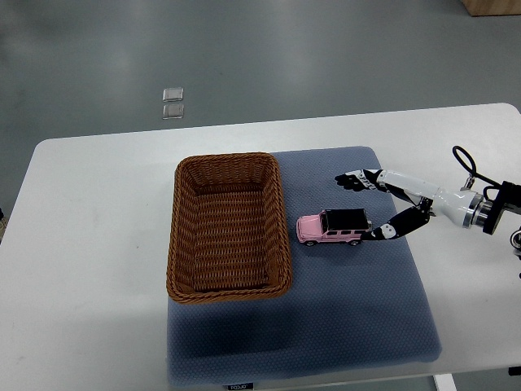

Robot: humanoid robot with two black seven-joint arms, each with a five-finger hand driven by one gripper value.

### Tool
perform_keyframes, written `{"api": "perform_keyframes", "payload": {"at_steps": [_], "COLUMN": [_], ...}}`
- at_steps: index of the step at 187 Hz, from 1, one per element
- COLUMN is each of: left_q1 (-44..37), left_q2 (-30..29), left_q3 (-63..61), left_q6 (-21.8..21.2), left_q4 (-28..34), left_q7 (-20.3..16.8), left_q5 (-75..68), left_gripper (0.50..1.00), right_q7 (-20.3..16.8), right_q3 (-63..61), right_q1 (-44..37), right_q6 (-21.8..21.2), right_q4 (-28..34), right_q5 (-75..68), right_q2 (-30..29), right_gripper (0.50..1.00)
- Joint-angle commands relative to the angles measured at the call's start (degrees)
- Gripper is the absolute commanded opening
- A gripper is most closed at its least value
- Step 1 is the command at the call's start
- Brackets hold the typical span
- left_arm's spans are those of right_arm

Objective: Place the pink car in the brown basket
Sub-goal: 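Close the right hand fingers around the pink toy car, then lift the car with the right hand and carry it over the basket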

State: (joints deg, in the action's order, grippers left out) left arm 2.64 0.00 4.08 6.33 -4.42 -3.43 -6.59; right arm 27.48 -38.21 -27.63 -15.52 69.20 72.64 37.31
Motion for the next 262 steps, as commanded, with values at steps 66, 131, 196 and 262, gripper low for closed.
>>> {"api": "perform_keyframes", "payload": {"at_steps": [66,131,196,262], "left_q1": [0.0,0.0,0.0,0.0], "left_q2": [0.0,0.0,0.0,0.0], "left_q3": [-0.21,-0.21,-0.12,-0.12], "left_q6": [-0.09,-0.09,-0.09,-0.09], "left_q4": [-0.15,-0.32,-0.24,-0.32], "left_q7": [0.0,0.0,0.0,0.0], "left_q5": [-0.09,-0.09,-0.18,-0.18], "left_gripper": [1.0,1.0,1.0,1.0], "right_q7": [-2.17,-5.6,-5.86,-5.25], "right_q3": [4.11,4.11,4.2,4.02], "right_q1": [-0.4,-1.02,-1.19,-1.19], "right_q6": [5.85,7.69,8.31,10.15], "right_q4": [-2.22,-4.6,-5.74,-6.18], "right_q5": [7.96,7.96,8.05,7.87], "right_q2": [-1.01,-4.08,-5.93,-6.02], "right_gripper": [0.891,0.883,0.738,0.5]}}
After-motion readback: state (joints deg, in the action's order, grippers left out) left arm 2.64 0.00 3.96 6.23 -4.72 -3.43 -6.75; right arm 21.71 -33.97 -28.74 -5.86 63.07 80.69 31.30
